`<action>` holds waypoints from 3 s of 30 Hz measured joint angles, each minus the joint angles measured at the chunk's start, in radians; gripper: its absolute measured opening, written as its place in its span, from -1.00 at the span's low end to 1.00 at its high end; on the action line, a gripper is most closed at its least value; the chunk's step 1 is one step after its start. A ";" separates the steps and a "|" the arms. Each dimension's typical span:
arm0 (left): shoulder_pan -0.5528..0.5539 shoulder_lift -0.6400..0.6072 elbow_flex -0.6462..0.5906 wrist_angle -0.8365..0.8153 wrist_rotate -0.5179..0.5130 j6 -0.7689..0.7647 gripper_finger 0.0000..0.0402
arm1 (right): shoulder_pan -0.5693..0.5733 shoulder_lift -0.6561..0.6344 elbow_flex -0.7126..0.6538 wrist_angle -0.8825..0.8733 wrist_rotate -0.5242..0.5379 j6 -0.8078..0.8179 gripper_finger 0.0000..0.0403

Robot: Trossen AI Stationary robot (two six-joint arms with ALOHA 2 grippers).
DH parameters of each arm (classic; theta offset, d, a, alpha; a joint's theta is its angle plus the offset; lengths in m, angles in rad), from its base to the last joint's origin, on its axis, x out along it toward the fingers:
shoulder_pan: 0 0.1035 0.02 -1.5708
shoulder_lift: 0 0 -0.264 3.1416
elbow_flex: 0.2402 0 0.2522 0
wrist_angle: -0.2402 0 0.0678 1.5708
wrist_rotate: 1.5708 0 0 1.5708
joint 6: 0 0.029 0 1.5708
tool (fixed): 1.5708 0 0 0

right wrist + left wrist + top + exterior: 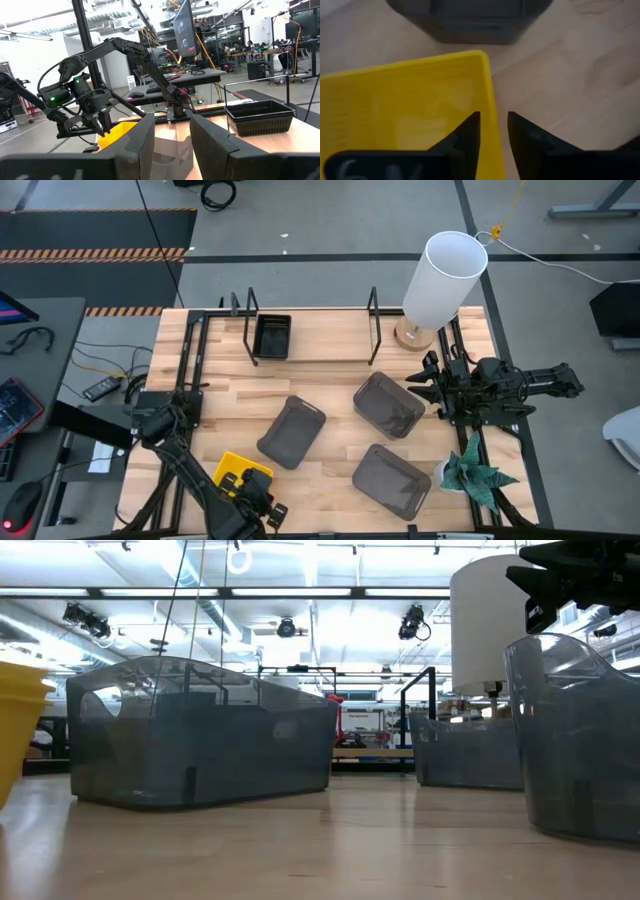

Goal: Stack baskets on shelf by color
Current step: Stack the right yellow bin on top of the left yellow bin, then put the stack of yellow bins on the shelf

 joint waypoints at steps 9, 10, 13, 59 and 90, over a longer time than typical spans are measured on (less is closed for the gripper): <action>0.013 0.000 0.000 0.068 0.041 0.044 -0.21 | 0.000 0.000 0.000 0.000 0.000 0.000 -0.35; 0.013 0.000 0.000 0.068 0.042 0.044 -0.18 | 0.000 0.000 0.000 0.000 0.000 0.000 -0.35; 0.013 0.000 0.000 0.063 0.041 0.047 -0.11 | 0.000 0.000 0.000 0.000 0.000 0.000 -0.35; 0.060 -0.097 0.000 -0.163 0.222 0.259 -0.90 | 0.000 0.000 0.000 0.000 0.000 0.000 -0.35; 0.557 -0.207 0.008 -0.013 -0.160 1.849 -0.83 | 0.000 0.000 0.000 0.001 0.000 0.000 -0.35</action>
